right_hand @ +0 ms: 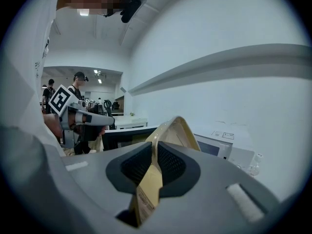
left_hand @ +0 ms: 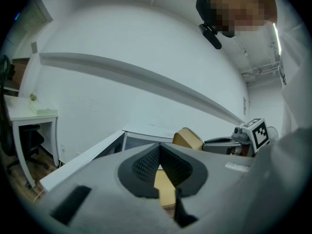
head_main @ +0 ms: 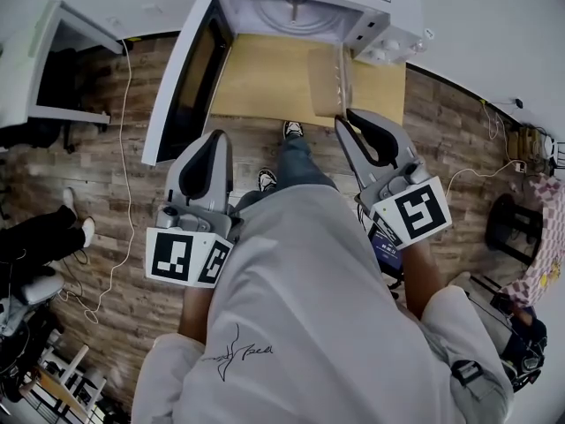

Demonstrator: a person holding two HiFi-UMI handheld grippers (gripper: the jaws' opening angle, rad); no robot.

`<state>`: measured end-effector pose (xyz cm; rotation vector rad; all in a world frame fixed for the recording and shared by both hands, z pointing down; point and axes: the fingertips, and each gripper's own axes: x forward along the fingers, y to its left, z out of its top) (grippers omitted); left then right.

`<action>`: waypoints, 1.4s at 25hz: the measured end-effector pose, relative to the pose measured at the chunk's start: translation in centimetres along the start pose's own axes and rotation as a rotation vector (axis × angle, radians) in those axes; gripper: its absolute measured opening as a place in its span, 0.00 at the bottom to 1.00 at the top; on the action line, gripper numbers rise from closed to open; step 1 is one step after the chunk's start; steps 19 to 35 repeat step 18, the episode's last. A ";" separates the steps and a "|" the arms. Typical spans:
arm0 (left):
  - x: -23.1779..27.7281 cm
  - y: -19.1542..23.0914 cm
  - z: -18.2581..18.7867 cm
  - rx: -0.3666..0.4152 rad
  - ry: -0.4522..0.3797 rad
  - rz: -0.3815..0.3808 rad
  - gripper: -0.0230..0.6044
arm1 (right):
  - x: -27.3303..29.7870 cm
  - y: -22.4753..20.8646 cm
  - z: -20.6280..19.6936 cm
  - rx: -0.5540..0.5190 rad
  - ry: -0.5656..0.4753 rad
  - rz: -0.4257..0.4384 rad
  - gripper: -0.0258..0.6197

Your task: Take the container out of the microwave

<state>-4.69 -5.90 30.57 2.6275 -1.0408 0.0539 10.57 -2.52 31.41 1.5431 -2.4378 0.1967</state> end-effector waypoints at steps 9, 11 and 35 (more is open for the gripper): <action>1.0 -0.1 0.0 -0.008 0.010 -0.010 0.02 | 0.0 0.0 0.1 -0.005 0.014 -0.005 0.12; 1.2 0.0 -0.2 -0.012 0.018 -0.009 0.02 | 0.0 0.0 0.0 -0.013 0.023 -0.009 0.12; 1.3 0.0 -0.9 -0.001 0.053 -0.014 0.02 | -0.1 0.3 -0.5 -0.048 0.050 -0.007 0.12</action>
